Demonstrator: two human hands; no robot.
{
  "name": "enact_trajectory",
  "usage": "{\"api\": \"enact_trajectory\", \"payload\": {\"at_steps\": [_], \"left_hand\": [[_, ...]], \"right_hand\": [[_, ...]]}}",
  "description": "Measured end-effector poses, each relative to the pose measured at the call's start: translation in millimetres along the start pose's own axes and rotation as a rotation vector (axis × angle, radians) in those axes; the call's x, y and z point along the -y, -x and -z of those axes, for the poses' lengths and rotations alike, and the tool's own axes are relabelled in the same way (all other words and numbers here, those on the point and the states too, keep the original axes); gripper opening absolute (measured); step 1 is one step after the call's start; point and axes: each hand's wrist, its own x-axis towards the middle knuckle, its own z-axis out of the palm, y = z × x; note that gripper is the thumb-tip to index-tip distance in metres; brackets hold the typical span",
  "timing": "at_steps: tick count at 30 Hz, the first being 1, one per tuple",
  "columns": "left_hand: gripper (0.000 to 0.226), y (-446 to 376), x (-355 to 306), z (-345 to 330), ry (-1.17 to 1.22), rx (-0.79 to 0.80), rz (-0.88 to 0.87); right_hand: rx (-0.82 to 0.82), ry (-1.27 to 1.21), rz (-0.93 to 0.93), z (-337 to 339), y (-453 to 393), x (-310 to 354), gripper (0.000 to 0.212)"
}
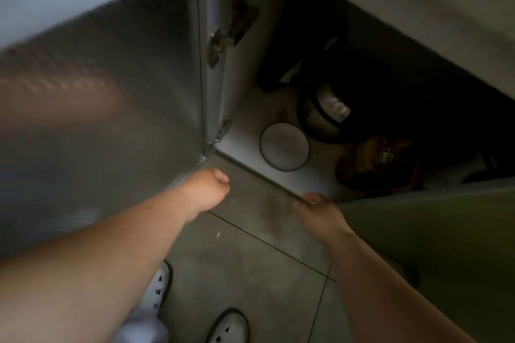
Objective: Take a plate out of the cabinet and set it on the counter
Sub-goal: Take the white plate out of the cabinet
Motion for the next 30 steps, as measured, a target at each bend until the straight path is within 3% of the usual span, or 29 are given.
{"api": "enact_trajectory", "payload": {"at_steps": [10,14,17,22,30], "left_hand": [[0.033,-120.7,56.6,-59.8,-0.087,0.006,-0.019],[0.03,-162.5,70.2,-66.6,-0.095,-0.025,-0.069],[0.028,-175.6,86.8,-66.8,-0.118,-0.029,-0.065],[0.029,-181.3,107.9,-64.2,-0.124,0.014,-0.026],[0.026,-204.7,97.7,-65.1,-0.034,-0.018,-0.03]], "right_hand": [[-0.107,-0.235,-0.083,-72.2,-151.1,-53.4,0.043],[-0.156,-0.375,-0.075,-91.1,-209.2,-62.5,0.052],[-0.177,-0.436,-0.068,-94.5,-245.8,-58.1,0.047],[-0.155,-0.69,-0.104,-97.7,-275.7,-46.0,0.034],[-0.15,-0.874,-0.144,-109.0,-299.7,-45.2,0.034]]}}
